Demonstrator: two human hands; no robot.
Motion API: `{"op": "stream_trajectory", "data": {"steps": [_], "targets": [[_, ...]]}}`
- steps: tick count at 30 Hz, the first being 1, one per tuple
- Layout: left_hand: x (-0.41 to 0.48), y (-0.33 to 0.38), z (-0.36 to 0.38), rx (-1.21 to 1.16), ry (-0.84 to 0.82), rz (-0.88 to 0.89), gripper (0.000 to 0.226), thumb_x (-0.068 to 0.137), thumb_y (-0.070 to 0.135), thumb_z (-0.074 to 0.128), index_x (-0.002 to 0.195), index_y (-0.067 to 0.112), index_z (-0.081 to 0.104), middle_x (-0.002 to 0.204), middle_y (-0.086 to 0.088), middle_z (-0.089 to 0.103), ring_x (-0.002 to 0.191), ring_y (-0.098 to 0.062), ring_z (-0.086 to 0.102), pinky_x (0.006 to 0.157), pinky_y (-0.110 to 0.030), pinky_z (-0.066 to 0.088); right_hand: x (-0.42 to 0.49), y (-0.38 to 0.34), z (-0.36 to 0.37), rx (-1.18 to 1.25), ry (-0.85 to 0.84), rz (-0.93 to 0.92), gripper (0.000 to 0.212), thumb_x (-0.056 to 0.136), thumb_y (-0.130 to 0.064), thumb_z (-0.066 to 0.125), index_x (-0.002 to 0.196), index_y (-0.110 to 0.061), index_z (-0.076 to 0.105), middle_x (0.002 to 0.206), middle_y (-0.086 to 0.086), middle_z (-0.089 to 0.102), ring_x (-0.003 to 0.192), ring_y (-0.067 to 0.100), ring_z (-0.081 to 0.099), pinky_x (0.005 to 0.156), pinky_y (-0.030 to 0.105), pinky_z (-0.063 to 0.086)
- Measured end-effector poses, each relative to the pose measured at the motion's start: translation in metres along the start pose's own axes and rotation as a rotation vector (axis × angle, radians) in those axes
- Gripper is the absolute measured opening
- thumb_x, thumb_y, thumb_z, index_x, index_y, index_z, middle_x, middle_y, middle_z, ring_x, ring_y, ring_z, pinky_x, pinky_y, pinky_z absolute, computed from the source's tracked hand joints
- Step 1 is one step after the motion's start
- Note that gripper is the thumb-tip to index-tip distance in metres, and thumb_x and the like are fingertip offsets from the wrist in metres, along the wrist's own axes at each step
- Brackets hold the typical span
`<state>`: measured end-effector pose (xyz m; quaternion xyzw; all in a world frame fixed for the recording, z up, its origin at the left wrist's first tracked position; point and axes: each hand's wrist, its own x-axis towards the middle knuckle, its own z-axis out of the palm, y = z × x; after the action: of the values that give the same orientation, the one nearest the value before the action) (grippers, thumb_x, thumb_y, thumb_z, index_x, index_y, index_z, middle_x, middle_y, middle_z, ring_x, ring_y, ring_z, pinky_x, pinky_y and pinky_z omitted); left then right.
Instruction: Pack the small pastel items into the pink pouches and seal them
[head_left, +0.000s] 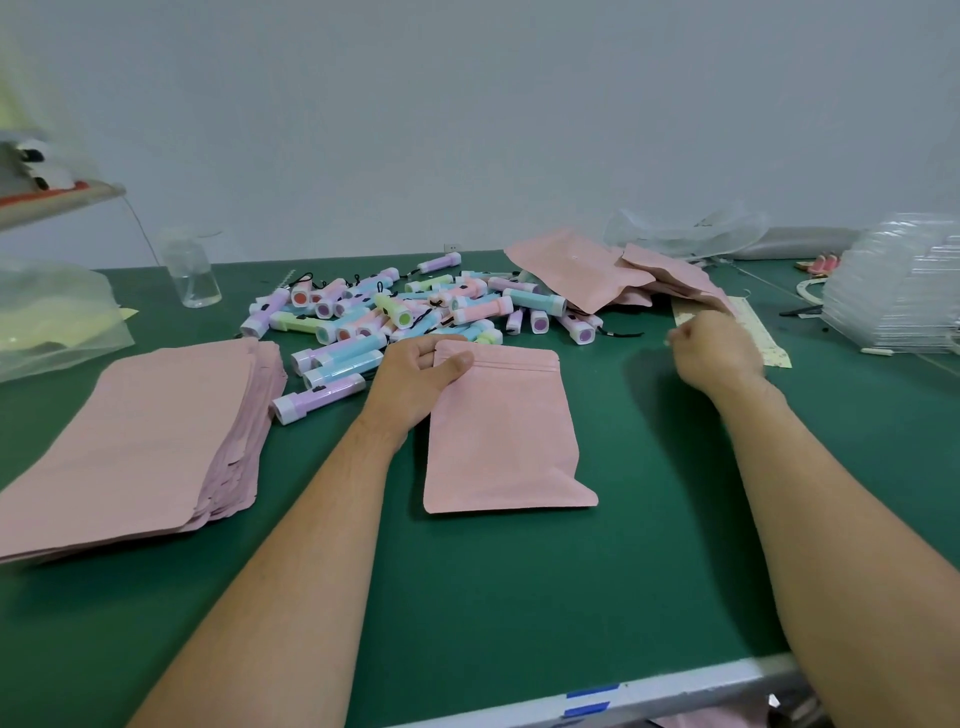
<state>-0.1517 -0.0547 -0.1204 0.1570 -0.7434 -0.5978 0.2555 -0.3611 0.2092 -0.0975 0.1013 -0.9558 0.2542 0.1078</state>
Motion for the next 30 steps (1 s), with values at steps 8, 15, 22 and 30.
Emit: {"op": "stream_trajectory", "data": {"steps": [8,15,22,30], "targets": [[0.008,-0.009,0.005,0.144,0.260,0.086,0.011,0.107,0.033,0.061,0.116,0.026,0.062,0.102,0.027,0.055,0.101,-0.006,0.053,0.080,-0.022,0.043,-0.088,-0.101,-0.002,0.533,-0.554,-0.520,0.025,0.104,-0.028,0.062,0.093,-0.008,0.072,0.087,-0.009,0.063,0.077,0.003,0.056,0.071,0.018,0.043],[0.009,-0.011,0.005,0.167,0.350,0.115,0.036,0.109,0.032,0.057,0.137,0.009,0.063,0.126,0.012,0.049,0.118,-0.006,0.044,0.094,-0.022,0.033,-0.103,-0.114,0.010,0.486,-0.582,-0.551,0.022,0.101,-0.019,0.067,0.080,-0.011,0.071,0.091,0.000,0.063,0.100,0.019,0.062,0.073,0.019,0.044],[0.006,-0.005,0.005,0.155,0.349,0.106,0.036,0.109,0.032,0.057,0.136,0.009,0.063,0.129,0.000,0.064,0.114,-0.017,0.057,0.093,-0.030,0.045,-0.100,-0.115,0.026,0.267,-0.430,-0.673,0.020,0.097,-0.021,0.070,0.091,-0.004,0.078,0.106,0.005,0.061,0.127,0.020,0.045,0.108,0.034,0.038],[-0.002,0.002,0.007,0.162,0.299,0.136,0.036,0.109,0.031,0.056,0.138,0.012,0.063,0.135,-0.001,0.065,0.115,-0.020,0.059,0.099,-0.034,0.048,-0.103,-0.117,0.025,0.376,-0.410,-0.432,0.060,0.082,-0.024,0.082,0.133,-0.026,0.051,0.140,0.004,0.040,0.133,0.020,0.038,0.107,0.031,0.038]]}}
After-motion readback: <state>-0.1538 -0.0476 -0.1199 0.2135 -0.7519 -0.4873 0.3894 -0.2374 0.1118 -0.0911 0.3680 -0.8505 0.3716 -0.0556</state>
